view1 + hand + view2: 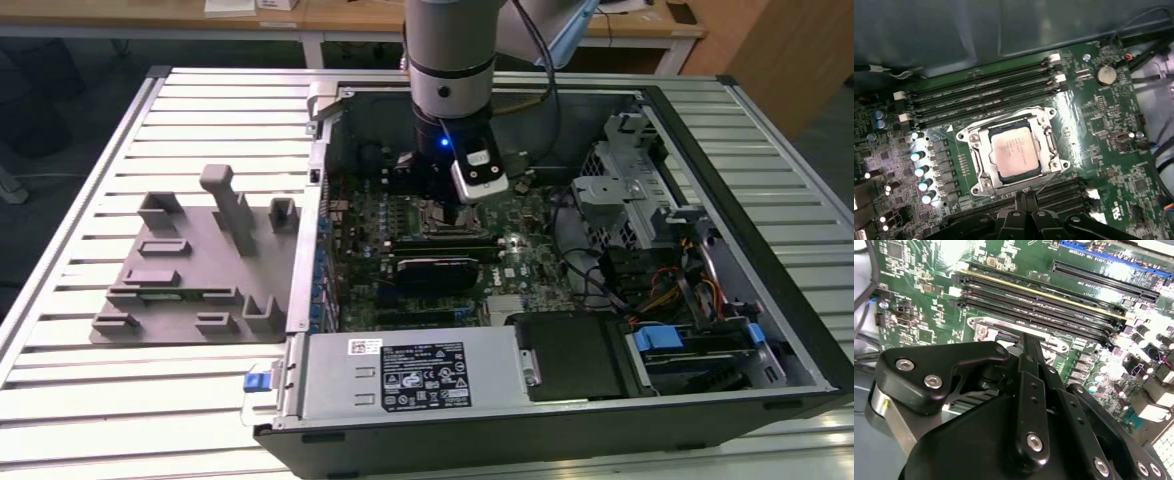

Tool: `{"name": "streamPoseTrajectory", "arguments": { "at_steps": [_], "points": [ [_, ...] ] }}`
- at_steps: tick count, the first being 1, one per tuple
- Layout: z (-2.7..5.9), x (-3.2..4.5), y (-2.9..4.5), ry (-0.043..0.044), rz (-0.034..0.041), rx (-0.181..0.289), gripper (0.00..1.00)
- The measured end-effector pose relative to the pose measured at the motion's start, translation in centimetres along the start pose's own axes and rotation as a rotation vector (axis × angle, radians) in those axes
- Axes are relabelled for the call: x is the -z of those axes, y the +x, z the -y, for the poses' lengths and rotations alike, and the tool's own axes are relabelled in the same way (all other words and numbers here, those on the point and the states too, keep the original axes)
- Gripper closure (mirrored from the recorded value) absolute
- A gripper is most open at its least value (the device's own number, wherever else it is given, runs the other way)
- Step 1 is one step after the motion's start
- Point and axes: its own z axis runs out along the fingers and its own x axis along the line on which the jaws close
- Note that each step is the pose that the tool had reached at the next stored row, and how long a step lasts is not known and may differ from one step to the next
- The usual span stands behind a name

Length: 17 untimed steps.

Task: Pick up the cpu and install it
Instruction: 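Install the second cpu locking lever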

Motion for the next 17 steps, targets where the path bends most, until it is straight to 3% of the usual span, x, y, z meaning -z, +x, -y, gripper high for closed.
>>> {"name": "streamPoseTrajectory", "arguments": {
  "at_steps": [4, 10, 15, 17],
  "points": [
    [0.25, -0.21, 0.40, -0.0088, -0.0026, 0.009, 0.89],
    [1.07, -0.25, 0.59, -0.0146, -0.0043, 0.015, 0.89],
    [1.37, -0.44, 0.90, -0.0393, -0.0113, 0.030, 0.89],
    [1.49, -0.49, 0.97, -0.0412, -0.0121, 0.041, 0.89]
  ]
}}
